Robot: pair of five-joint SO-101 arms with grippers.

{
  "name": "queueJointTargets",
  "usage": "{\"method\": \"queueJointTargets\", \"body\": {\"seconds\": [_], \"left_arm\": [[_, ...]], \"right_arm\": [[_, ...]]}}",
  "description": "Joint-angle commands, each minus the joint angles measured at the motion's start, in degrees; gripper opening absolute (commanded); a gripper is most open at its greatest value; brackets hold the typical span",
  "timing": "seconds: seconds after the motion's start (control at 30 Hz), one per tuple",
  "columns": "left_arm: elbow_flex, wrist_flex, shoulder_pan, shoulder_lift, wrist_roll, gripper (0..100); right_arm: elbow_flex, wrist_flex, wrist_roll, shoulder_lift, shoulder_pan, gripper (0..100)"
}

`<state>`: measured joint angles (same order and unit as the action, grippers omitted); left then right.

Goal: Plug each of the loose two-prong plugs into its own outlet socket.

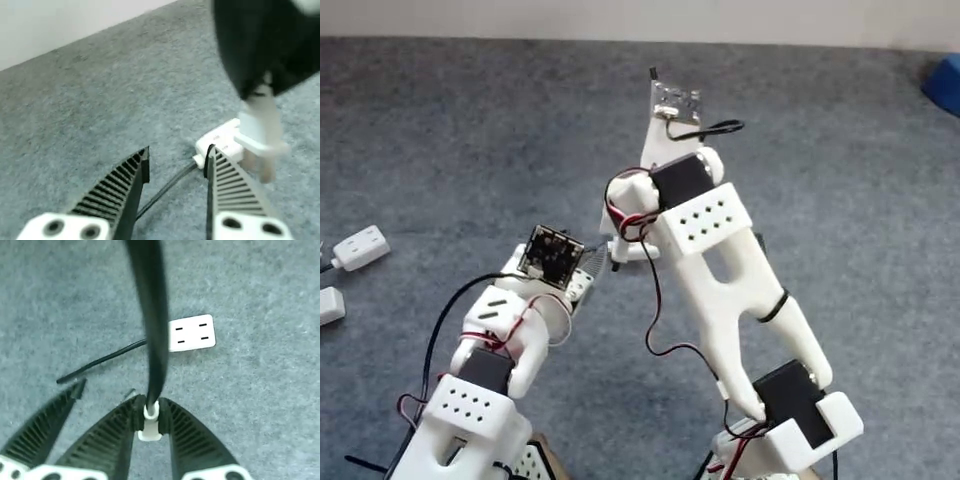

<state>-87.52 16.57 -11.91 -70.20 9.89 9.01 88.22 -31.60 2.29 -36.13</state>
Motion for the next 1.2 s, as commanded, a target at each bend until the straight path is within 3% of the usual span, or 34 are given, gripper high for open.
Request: {"method": "queueJointTargets", "body": {"seconds": [0.0,0.17,0.4,0.53,0.6,0.83,1.17], "left_arm": [[-0.40,-2.73,1.27,-0.31,-0.18,20],[-0.40,-3.25,1.27,-0.31,-0.26,20],[1.71,-0.70,0.40,-0.40,-0.26,20],[1.98,0.35,2.95,-0.92,-0.18,20],[1.98,0.26,6.20,-0.92,-0.18,20],[0.48,0.18,11.56,-0.92,-0.26,20],[-0.31,0.09,11.56,-0.75,-0.18,20]], "right_arm": [[2.68,2.07,3.25,2.77,-0.66,0.6],[2.68,1.27,3.69,2.59,-0.22,0.6],[-5.67,-12.53,4.57,2.51,6.11,0.6],[-13.85,-17.89,21.27,2.59,11.65,0.6],[-18.24,-22.11,24.62,3.03,13.67,0.6],[-26.95,-36.09,23.12,3.21,13.67,0.6],[-24.66,-38.99,22.42,4.18,11.03,0.5]]}}
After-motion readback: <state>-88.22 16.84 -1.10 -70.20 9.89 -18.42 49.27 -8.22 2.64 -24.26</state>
